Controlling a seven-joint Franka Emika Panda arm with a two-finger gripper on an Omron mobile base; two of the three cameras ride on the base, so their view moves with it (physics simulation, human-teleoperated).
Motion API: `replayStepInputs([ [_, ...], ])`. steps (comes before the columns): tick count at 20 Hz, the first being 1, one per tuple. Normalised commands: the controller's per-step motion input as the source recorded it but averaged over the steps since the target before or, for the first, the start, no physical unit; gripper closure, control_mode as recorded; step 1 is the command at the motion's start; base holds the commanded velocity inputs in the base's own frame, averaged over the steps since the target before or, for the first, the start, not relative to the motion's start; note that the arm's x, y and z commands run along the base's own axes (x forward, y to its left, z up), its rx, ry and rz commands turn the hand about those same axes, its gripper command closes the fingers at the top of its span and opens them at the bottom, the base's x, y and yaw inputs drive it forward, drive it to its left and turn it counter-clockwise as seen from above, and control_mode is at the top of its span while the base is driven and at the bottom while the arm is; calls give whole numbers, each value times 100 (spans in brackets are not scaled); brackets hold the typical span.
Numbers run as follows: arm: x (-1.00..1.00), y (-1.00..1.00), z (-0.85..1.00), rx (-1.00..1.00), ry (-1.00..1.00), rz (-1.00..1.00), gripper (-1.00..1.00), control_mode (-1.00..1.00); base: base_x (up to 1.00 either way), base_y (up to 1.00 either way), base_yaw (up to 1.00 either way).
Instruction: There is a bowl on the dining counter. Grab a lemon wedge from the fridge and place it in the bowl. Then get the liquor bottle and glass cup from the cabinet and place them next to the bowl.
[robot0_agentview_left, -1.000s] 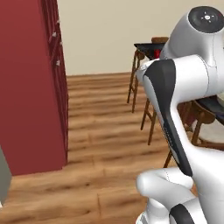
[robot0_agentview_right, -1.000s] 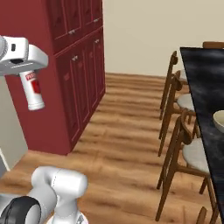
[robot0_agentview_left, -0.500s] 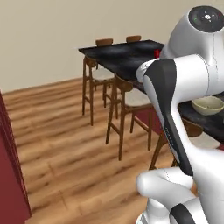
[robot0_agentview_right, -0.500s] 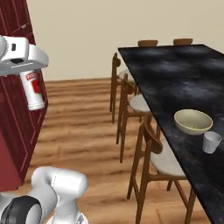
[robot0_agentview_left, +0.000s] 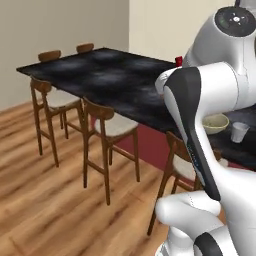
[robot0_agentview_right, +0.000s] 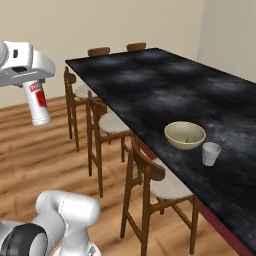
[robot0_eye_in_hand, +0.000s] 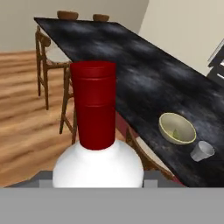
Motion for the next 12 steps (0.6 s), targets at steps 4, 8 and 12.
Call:
replayStepInputs([
  [4, 0, 0, 0, 0, 0, 0, 100, 100, 32, 47, -58],
  [8, 0, 0, 0, 0, 0, 0, 100, 100, 33, 46, -58],
  [12, 0, 0, 0, 0, 0, 0, 100, 100, 40, 52, -57],
])
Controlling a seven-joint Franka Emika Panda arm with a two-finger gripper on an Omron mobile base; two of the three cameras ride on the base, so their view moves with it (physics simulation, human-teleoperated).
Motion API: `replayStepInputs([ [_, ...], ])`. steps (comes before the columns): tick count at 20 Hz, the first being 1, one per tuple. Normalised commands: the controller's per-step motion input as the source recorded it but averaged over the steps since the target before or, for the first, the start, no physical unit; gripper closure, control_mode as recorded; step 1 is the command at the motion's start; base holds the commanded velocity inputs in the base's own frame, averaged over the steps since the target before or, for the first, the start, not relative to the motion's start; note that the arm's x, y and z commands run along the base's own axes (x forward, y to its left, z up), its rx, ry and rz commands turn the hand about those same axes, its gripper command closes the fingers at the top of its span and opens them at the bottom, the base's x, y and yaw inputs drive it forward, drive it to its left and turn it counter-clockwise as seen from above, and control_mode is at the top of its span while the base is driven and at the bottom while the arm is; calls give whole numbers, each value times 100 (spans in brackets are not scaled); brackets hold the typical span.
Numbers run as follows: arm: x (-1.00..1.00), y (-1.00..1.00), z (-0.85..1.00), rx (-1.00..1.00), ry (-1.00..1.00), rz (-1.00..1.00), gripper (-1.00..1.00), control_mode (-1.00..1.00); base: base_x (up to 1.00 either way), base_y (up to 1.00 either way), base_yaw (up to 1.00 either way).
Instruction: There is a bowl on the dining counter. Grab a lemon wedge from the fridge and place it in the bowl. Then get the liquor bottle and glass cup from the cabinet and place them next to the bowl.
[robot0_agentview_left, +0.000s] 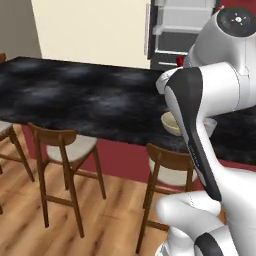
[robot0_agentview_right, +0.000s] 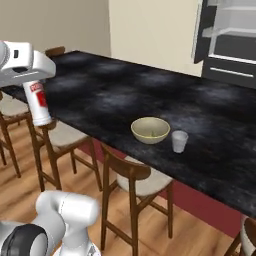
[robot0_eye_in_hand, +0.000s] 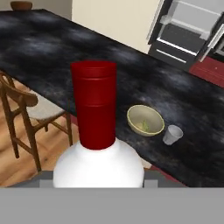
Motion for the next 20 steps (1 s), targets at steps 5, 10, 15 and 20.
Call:
replayStepInputs([
  [5, 0, 0, 0, 0, 0, 0, 100, 100, 44, 56, -54],
  [10, 0, 0, 0, 0, 0, 0, 100, 100, 52, 56, -48],
  [15, 0, 0, 0, 0, 0, 0, 100, 100, 86, 7, -37],
  [20, 14, 1, -1, 1, 0, -3, 100, -100, 77, 1, -23],
])
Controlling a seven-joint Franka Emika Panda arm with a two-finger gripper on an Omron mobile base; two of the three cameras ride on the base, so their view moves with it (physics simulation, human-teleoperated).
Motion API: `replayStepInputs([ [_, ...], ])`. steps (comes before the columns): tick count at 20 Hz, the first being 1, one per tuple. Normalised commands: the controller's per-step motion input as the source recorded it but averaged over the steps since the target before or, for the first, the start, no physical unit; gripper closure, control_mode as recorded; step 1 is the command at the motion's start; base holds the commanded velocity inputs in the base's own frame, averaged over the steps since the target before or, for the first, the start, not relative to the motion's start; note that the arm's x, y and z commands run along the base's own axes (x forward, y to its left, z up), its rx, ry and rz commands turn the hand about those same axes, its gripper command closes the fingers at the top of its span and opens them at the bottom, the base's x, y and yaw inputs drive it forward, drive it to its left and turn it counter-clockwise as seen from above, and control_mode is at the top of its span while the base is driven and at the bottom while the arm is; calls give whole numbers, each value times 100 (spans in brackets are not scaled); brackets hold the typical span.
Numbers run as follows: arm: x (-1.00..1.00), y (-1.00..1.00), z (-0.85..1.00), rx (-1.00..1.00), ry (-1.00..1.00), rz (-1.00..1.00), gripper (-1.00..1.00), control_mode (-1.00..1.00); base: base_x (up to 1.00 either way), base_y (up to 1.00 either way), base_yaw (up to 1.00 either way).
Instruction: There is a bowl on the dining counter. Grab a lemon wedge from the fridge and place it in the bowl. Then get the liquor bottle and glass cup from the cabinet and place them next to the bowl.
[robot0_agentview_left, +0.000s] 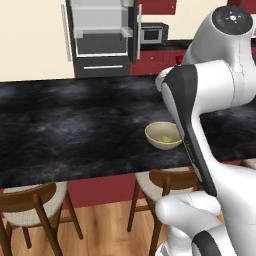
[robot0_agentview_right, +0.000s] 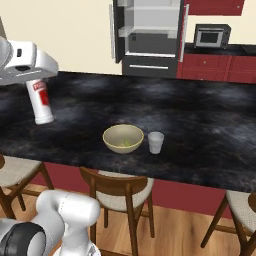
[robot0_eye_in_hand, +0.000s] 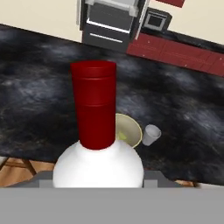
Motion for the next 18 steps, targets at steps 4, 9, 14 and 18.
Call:
replayStepInputs([
  [4, 27, 28, -13, 7, 0, -6, 100, -100, 0, 0, 0],
  [9, 19, 32, -37, 10, -4, -1, 100, -100, 0, 0, 0],
  [14, 34, 17, -78, 6, -6, -2, 100, -100, 0, 0, 0],
  [18, 45, 11, -87, 0, -8, -2, 100, -100, 0, 0, 0],
])
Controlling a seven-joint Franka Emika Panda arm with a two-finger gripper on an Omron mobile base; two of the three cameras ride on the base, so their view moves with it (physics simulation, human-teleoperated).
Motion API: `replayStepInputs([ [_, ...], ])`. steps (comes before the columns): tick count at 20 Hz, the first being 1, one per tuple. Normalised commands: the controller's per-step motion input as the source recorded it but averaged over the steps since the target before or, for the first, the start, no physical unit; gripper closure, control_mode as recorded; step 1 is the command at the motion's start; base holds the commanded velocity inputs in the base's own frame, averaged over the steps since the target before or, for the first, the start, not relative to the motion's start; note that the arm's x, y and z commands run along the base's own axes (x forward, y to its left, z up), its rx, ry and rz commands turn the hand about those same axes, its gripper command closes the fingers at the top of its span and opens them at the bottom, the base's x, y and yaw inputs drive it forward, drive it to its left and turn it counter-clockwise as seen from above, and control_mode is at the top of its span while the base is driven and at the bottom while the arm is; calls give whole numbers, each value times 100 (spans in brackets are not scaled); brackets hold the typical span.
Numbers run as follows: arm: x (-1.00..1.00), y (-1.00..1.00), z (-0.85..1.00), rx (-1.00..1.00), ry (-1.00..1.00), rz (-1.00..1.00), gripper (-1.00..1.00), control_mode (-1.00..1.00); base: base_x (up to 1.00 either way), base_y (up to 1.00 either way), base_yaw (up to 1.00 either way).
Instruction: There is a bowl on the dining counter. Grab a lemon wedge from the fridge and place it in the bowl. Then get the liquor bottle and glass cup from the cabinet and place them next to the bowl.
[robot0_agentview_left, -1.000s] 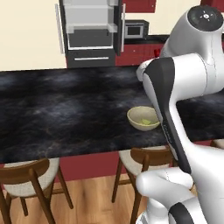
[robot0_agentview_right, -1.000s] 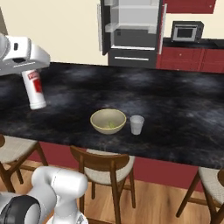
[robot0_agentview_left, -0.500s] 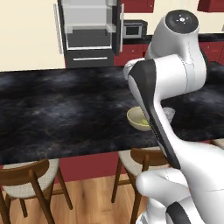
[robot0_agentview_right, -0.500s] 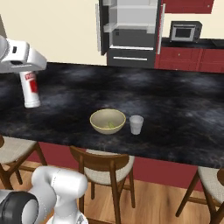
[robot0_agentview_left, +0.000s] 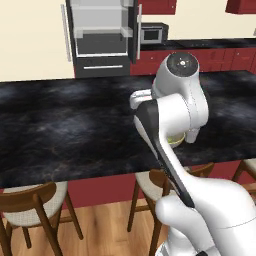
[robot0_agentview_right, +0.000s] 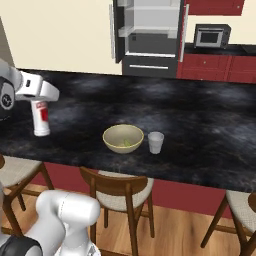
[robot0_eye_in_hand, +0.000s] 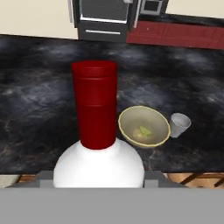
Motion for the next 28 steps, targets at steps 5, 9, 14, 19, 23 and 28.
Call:
replayStepInputs([
  [5, 57, 0, -63, 0, -15, -3, 100, -100, 0, 0, 0],
  [9, 73, 0, -43, 0, -2, -8, 100, -100, 0, 0, 0],
  [14, 63, 0, -22, 0, 0, -9, 100, -100, 0, 0, 0],
  [19, 24, -2, -17, 0, 0, -6, 100, -100, 0, 0, 0],
  [23, 36, -10, -33, 0, 0, -5, 100, -100, 0, 0, 0],
  [28, 48, -15, -38, 0, 0, -3, 100, -100, 0, 0, 0],
])
